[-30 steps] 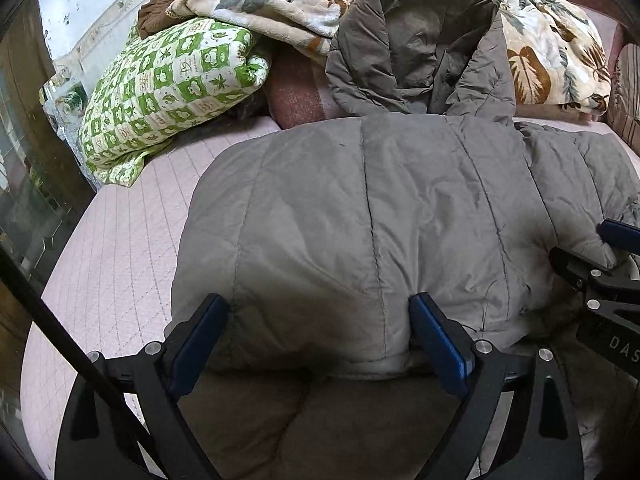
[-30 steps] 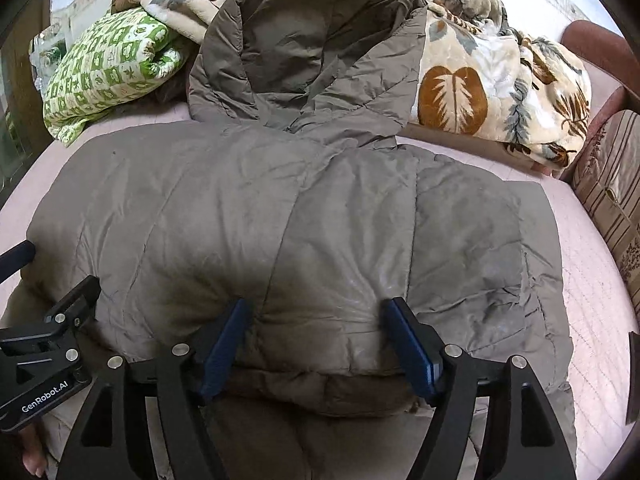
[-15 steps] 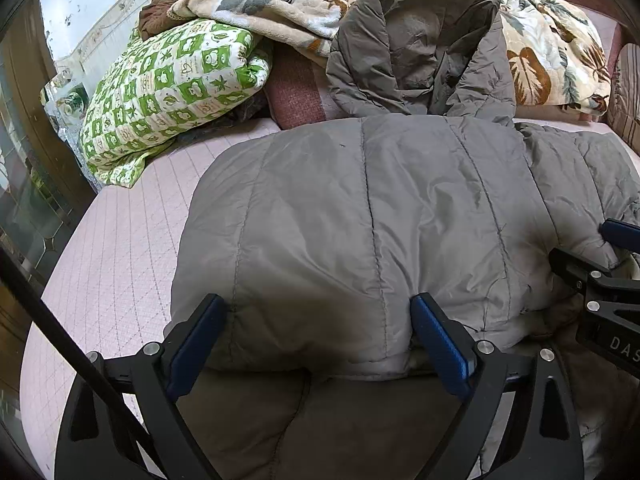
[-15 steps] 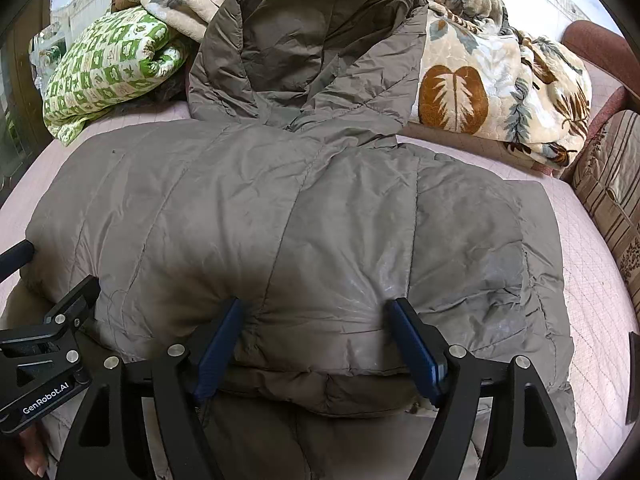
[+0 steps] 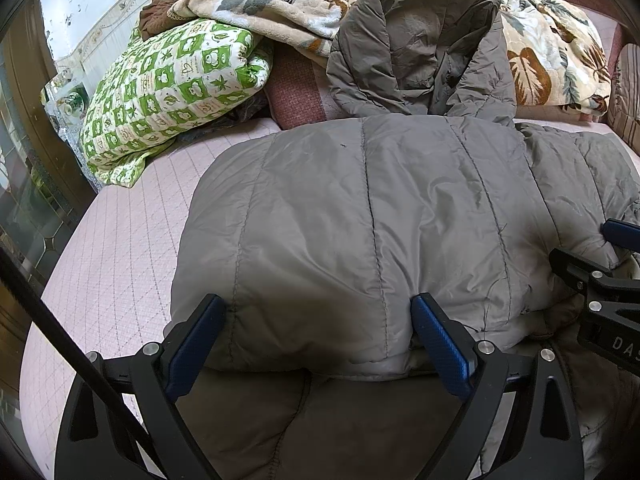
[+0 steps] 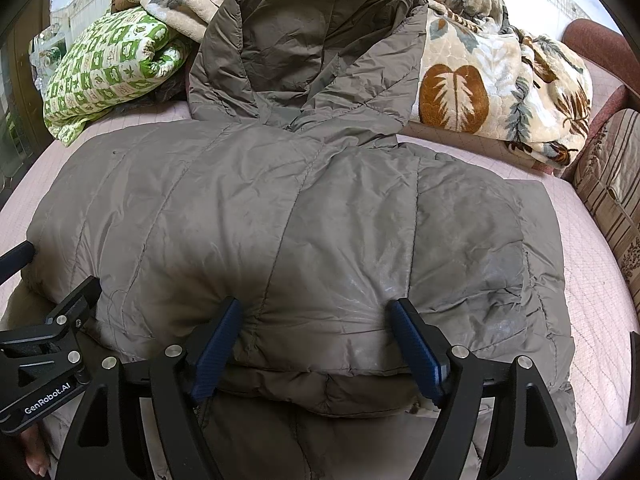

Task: Fold large clothes

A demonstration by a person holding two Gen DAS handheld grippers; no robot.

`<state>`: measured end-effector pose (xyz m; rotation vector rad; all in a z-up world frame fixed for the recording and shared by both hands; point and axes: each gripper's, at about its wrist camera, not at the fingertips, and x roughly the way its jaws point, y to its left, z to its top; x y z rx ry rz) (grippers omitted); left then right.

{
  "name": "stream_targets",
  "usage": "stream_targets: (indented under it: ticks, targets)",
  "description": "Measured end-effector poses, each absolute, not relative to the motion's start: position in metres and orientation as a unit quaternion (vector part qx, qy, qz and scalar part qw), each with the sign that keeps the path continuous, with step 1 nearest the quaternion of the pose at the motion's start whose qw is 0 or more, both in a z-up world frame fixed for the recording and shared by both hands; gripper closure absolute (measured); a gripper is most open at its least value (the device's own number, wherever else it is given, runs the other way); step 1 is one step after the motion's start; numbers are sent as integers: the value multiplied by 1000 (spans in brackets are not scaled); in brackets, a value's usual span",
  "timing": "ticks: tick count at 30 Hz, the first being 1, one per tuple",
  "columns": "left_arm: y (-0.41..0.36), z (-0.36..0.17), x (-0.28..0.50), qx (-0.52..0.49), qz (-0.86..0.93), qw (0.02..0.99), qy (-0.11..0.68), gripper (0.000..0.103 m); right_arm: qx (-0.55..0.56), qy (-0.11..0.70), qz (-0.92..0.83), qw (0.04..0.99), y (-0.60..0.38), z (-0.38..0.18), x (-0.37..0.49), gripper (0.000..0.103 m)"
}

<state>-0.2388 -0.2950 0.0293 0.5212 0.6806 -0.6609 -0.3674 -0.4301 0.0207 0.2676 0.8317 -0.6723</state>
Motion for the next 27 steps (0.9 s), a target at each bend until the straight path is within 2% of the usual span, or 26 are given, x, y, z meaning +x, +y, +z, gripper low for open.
stream_targets:
  ticks: [6, 13, 18, 27]
  targets:
    - [-295, 29, -239, 247, -315, 857, 324, 9, 135, 388, -313, 856, -431, 29, -371, 21]
    - [-294, 30, -239, 249, -315, 857, 322, 8, 141, 334, -349, 864, -449, 59, -394, 19]
    - [-295, 31, -240, 250, -315, 857, 322, 8, 207, 361, -373, 829, -487, 33, -410, 19]
    - [-296, 31, -239, 250, -316, 857, 322, 8, 181, 374, -380, 826, -479, 31, -405, 16]
